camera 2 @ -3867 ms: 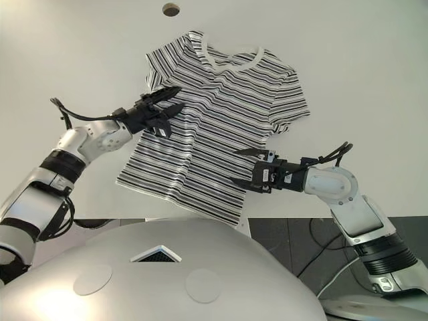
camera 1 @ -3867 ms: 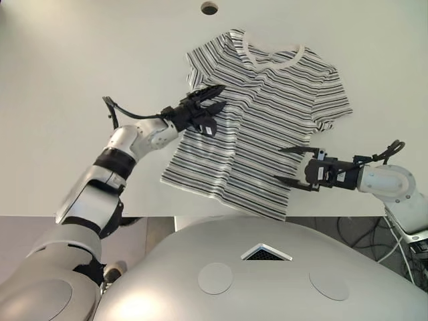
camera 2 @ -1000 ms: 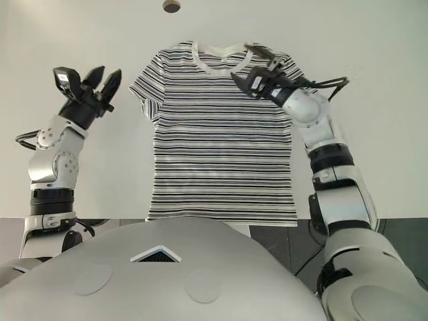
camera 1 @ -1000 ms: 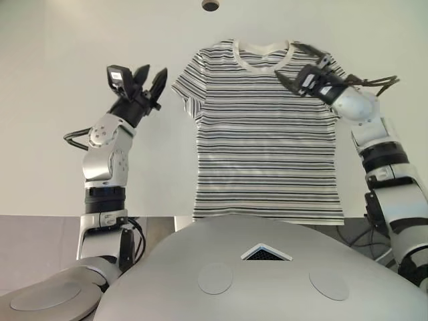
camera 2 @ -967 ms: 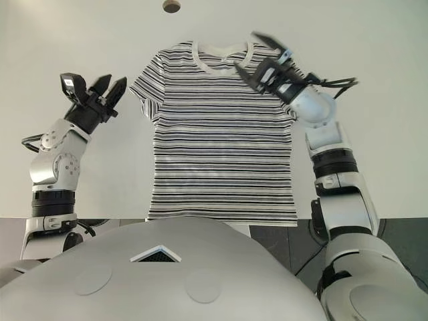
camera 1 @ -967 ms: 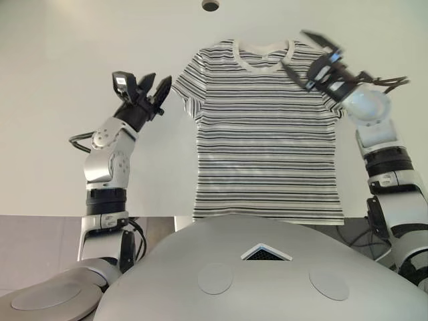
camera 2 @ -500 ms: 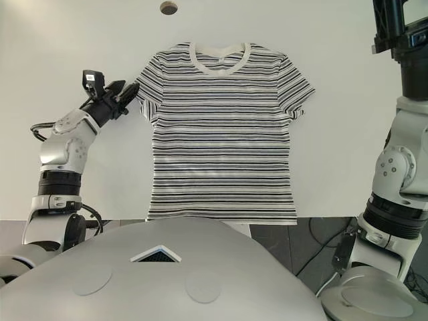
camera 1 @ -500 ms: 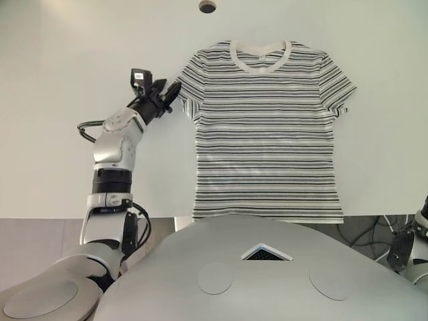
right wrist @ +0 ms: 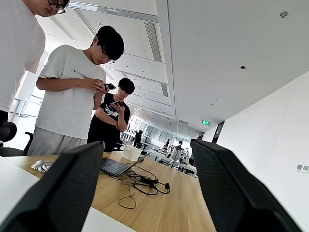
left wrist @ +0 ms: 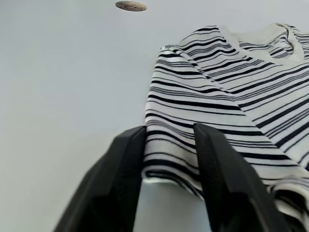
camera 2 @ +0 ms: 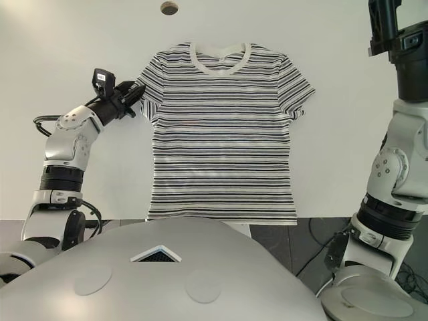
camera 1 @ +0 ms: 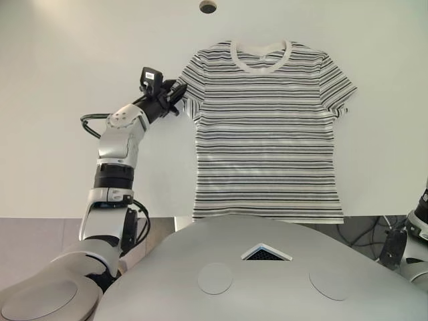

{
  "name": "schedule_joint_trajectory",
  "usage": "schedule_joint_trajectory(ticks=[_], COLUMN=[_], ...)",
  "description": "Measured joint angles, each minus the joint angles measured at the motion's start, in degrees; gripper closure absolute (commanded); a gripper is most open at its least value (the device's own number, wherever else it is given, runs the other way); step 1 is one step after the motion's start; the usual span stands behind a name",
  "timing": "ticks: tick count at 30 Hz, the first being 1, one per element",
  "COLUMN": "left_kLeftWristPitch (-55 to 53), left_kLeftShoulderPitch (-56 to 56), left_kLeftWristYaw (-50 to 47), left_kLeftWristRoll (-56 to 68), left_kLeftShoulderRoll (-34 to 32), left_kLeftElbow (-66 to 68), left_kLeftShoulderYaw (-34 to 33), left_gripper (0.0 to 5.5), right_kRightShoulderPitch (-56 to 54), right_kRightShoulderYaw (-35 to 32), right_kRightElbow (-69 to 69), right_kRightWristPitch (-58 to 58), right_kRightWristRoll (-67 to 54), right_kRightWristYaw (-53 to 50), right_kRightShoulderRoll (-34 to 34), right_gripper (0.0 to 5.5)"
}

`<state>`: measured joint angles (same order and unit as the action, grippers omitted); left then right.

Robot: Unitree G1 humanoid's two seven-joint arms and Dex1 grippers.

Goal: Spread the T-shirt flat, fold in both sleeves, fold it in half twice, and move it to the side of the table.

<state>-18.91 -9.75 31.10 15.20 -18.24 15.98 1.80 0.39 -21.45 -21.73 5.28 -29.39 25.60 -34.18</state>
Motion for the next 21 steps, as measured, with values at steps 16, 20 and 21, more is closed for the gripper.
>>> schedule_joint_trajectory(ticks=[16,20,21], left_kLeftWristPitch=[-5.8,-7.2,-7.8], left_kLeftShoulderPitch=[0.6,2.1,2.1], left_kLeftWristYaw=[0.8,-0.2,-0.5], left_kLeftWristRoll=[2.6,2.3,2.2], left_kLeftShoulderRoll=[0.2,1.8,2.2], left_kLeftElbow=[-3.0,-9.6,-12.1], left_kLeftShoulderYaw=[-2.0,-0.5,0.3], left_gripper=[5.49,5.49,5.49], right_kRightShoulderPitch=[0.1,0.1,0.1], right_kRightShoulderYaw=[0.0,0.0,0.1], right_kRightElbow=[-0.8,-0.8,-0.8], right_kRightWristPitch=[-0.2,-0.6,-0.6], right_kRightWristRoll=[0.8,0.8,0.8], right_kRightWristYaw=[0.1,0.1,0.1], right_kRightShoulderRoll=[1.9,2.3,2.5], right_gripper=[2.18,2.18,2.18])
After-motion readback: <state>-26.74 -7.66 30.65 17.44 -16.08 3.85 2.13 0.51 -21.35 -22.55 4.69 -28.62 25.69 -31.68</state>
